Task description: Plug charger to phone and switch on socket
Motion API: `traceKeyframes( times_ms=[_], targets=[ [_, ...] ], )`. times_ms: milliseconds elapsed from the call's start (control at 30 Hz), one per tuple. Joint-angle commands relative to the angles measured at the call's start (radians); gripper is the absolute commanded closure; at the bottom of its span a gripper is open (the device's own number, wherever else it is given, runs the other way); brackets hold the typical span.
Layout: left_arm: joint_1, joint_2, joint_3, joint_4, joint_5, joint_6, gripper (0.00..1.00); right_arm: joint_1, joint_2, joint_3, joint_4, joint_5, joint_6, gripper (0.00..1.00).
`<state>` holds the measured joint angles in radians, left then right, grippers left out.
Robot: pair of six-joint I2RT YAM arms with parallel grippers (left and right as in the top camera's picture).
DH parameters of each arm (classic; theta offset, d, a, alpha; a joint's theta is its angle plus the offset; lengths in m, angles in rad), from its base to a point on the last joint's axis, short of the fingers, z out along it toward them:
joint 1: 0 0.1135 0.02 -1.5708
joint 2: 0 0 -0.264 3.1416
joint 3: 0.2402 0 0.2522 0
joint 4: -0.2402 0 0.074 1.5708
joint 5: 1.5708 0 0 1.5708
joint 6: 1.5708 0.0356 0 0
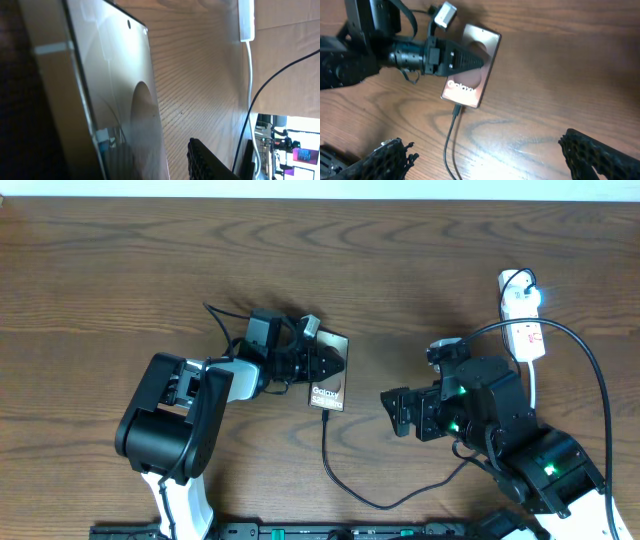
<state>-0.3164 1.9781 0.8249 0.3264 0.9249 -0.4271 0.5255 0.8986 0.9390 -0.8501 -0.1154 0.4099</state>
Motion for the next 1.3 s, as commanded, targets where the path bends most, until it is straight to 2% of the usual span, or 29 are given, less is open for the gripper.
traceKeyframes(
  times_ms=[0,233,500,700,900,1000,1033,1167,1267],
  targets=[
    [-0.009,0.042,0.011,-0.088,-0.161,0.032,0.64,-0.008,0.003,0.011,-0.015,0.004,0.006,0.02],
    [-0.055,0.042,0.114,-0.294,-0.313,0.047,0.63,-0.008,0.004,0.011,-0.05,0.004,0.014,0.01],
    [-0.062,0.042,0.118,-0.335,-0.342,0.048,0.63,-0.008,0.004,0.011,-0.119,0.005,0.039,0.01],
    [-0.06,0.04,0.118,-0.316,-0.33,-0.095,0.6,-0.008,0.004,0.011,-0.121,0.009,0.039,0.01],
    [-0.062,0.04,0.118,-0.285,-0.233,-0.124,0.6,-0.008,0.004,0.011,-0.11,0.01,0.039,0.01],
    [-0.063,0.04,0.118,-0.283,-0.237,-0.198,0.76,-0.008,0.005,0.011,-0.097,0.011,0.039,0.01],
    [-0.063,0.04,0.118,-0.283,-0.237,-0.21,0.78,-0.008,0.005,0.011,-0.094,0.012,0.039,0.01],
    [-0.077,0.04,0.118,-0.262,-0.232,-0.222,0.79,-0.008,0.005,0.011,-0.076,0.012,0.039,0.01],
    [-0.1,0.04,0.118,-0.241,-0.233,-0.222,0.75,-0.008,0.005,0.011,-0.069,0.012,0.039,0.01]
  ],
)
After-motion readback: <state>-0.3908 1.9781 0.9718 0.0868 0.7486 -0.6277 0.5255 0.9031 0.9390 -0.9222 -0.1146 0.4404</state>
